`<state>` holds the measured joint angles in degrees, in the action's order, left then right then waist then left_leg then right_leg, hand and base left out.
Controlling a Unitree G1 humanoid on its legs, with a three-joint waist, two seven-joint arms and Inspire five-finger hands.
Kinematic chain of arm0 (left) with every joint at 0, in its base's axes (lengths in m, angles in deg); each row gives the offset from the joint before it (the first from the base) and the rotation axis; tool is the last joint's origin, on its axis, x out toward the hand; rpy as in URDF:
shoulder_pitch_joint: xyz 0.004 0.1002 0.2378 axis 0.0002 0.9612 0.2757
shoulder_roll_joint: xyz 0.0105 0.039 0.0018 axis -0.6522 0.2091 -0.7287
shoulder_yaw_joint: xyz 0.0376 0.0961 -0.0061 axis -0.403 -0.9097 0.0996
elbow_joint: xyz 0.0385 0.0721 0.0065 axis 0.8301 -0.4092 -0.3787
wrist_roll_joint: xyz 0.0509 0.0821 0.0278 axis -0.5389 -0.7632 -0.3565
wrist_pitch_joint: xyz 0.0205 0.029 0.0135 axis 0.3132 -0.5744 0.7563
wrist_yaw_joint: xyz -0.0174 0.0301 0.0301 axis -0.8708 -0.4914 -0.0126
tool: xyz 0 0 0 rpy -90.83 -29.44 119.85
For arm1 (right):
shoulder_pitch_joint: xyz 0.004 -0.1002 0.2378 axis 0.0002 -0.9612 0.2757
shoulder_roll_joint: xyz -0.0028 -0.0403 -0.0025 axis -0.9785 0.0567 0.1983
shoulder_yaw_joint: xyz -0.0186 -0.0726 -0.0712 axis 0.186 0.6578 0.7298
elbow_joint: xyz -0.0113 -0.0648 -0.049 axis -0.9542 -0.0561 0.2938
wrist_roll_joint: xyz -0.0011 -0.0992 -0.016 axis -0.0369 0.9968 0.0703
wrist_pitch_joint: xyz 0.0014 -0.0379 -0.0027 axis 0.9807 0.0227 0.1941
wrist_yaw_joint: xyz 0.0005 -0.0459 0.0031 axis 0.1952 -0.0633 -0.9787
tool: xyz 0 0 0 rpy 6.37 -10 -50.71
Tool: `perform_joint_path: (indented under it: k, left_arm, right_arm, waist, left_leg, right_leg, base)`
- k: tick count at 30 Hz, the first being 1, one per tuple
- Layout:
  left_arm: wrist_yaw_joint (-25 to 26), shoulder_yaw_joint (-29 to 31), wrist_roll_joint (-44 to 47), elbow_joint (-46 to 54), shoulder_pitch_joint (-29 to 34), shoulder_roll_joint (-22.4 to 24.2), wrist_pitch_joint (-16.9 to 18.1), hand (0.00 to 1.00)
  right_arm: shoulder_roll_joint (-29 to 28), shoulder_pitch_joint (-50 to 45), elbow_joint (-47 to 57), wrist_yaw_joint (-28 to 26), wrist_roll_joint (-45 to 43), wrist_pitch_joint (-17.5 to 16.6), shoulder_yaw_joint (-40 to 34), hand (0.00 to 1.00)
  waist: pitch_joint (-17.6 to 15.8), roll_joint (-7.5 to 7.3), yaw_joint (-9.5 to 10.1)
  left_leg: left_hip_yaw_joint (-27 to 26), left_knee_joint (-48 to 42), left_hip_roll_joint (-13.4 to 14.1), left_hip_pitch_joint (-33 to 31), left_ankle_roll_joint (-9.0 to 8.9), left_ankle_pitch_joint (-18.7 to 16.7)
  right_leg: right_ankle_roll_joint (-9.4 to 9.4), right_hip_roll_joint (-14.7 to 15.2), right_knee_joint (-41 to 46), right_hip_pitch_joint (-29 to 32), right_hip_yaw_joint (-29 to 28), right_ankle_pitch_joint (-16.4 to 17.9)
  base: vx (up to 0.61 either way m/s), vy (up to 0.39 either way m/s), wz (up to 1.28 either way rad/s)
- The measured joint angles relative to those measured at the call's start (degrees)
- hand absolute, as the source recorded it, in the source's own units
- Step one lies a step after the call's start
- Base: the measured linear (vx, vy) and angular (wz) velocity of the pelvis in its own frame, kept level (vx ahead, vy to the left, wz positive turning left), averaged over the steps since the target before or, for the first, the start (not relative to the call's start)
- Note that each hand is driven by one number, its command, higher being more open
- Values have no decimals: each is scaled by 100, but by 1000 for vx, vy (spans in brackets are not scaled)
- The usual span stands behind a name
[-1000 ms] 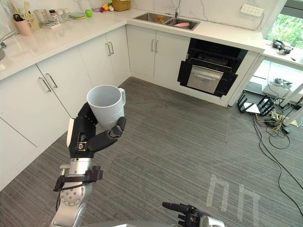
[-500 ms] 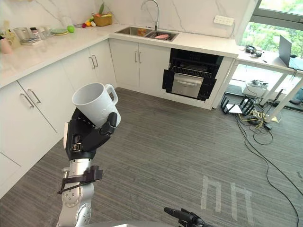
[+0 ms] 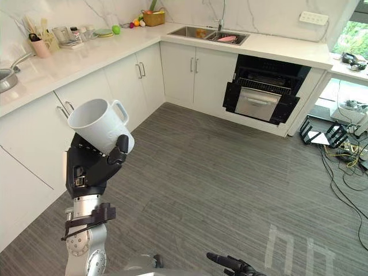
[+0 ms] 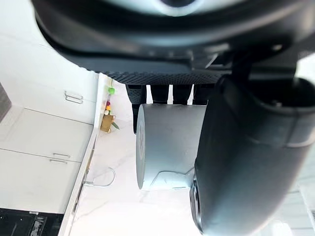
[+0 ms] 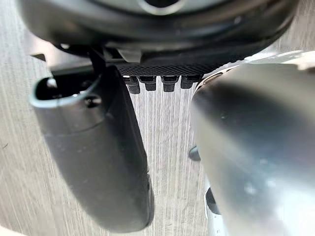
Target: Walk over to the sink, pick up the cup, carry it to the dishwasher, place the cup inside the dishwasher, then close the dishwasher door
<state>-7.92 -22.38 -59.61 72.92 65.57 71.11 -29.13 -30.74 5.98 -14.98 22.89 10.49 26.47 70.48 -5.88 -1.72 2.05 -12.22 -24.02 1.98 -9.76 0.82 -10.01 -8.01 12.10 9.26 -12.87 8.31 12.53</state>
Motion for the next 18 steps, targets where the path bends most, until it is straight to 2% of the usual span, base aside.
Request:
perform_joint_path:
  k: [2, 5, 6, 7, 8, 9, 10, 11, 12, 13, 14, 15, 16, 17, 18]
  left_arm:
    - [2, -112, 15, -40, -8, -40, -1, 0]
    - [-64, -455, -3, -13, -207, -157, -21, 0]
    - [-150, -596, -34, 92, -353, -263, -88, 0]
    - [-159, -710, -40, 162, -376, -289, -105, 0]
    - [-166, -833, -134, 193, -463, -395, -78, 0]
    - [-150, -888, -338, 188, -582, -447, -79, 0]
    - [-131, -960, -448, 183, -691, -485, -81, 0]
    - [-129, -994, -493, 172, -762, -497, -85, 0]
    - [-148, -1043, -499, 146, -881, -492, -142, 0]
    - [-150, -1074, -486, 123, -949, -468, -232, 0]
    - [-149, -1077, -474, 101, -967, -449, -269, 0]
    - [-160, -1078, -418, 80, -980, -426, -377, 0]
    - [-175, -1082, -365, 75, -978, -407, -452, 0]
    - [-195, -1082, -366, 81, -978, -408, -470, 0]
    - [-262, -1077, -374, -1, -971, -290, -484, 0]
  right_arm:
    - [-1, -15, -22, 31, -9, 22, -21, 100]
    - [-20, -24, 37, 102, -121, 9, -348, 100]
    - [-21, 6, 144, 104, -287, -50, -519, 100]
    - [-18, 9, 190, 101, -334, -74, -560, 100]
    - [-44, 26, 295, 77, -353, -148, -615, 100]
    - [-106, 52, 434, 37, -352, -170, -615, 100]
    - [-145, 103, 498, -12, -352, -180, -616, 100]
    - [-192, 142, 537, -32, -353, -186, -618, 100]
    - [-283, 183, 622, -47, -353, -217, -630, 100]
    - [-349, 216, 679, -47, -352, -237, -646, 100]
    - [-369, 228, 703, -48, -352, -237, -647, 100]
    - [-416, 218, 775, -32, -351, -227, -638, 100]
    - [-474, 152, 871, 17, -348, -168, -549, 100]
    - [-512, 88, 918, 55, -348, -110, -460, 100]
    - [-404, 51, 922, 131, -341, -81, -390, 100]
  waist:
    - [34, -5, 22]
    - [47, -12, 19]
    - [45, -62, -9]
    - [55, -68, -62]
    - [75, -61, -147]
    - [82, -44, -227]
    - [82, -44, -281]
    - [81, -45, -311]
    - [76, -35, -357]
    - [27, 13, -416]
    - [-11, 67, -445]
    - [-60, 138, -450]
    - [-79, 122, -441]
    - [-64, 27, -440]
    - [-130, 198, -422]
  left_leg:
    - [-68, -19, -117, 140, 137, -155]
    - [-127, 386, -315, 726, 221, -233]
    - [-134, 685, -464, 1163, 246, -303]
    - [-129, 844, -507, 1344, 266, -364]
    - [-78, 1102, -508, 1701, 288, -387]
    - [-19, 1336, -454, 1983, 288, -356]
    - [15, 1442, -408, 2091, 205, -300]
    - [45, 1489, -385, 2124, 195, -299]
    - [82, 1565, -327, 2195, 151, -287]
    - [134, 1558, -211, 2285, 70, -322]
    - [162, 1531, -112, 2347, -20, -375]
    - [173, 1483, 59, 2513, -195, -480]
    - [144, 1365, 162, 2693, -420, -645]
    - [123, 1263, 150, 2777, -523, -766]
    - [52, 1013, 373, 2962, -610, -1089]
  right_leg:
    - [-75, 147, 220, -20, -10, -46]
    - [-229, 456, 1874, 495, -4, -166]
    - [-127, 769, 3444, 1156, -40, -705]
    - [30, 855, 4033, 1419, -104, -954]
    - [253, 750, 5110, 1903, -206, -913]
    - [456, 492, 5631, 2307, -158, -701]
    - [451, 277, 5599, 2572, -58, -483]
    - [458, 155, 5441, 2740, 45, -343]
    - [497, -41, 4860, 2999, 284, -112]
    - [609, -244, 4077, 3080, 494, -25]
    - [626, -377, 3654, 3069, 574, -22]
    - [654, -595, 2808, 3036, 648, -90]
    - [729, -721, 1781, 2877, 637, -539]
    - [779, -697, 1202, 2735, 603, -1012]
    - [1006, -868, 1116, 2557, 667, -1545]
  base:
    - [319, 196, -3]
    - [329, 167, -7]
    - [261, 120, -8]
    - [309, 114, -4]
    - [266, 43, 9]
    - [338, 5, 20]
    - [236, -17, 25]
    - [266, -50, 30]
    - [312, -71, 34]
    - [483, -130, 33]
    - [524, -167, 25]
    - [552, -219, 15]
    - [504, -213, 13]
    - [541, -240, 6]
    - [414, -170, 1]
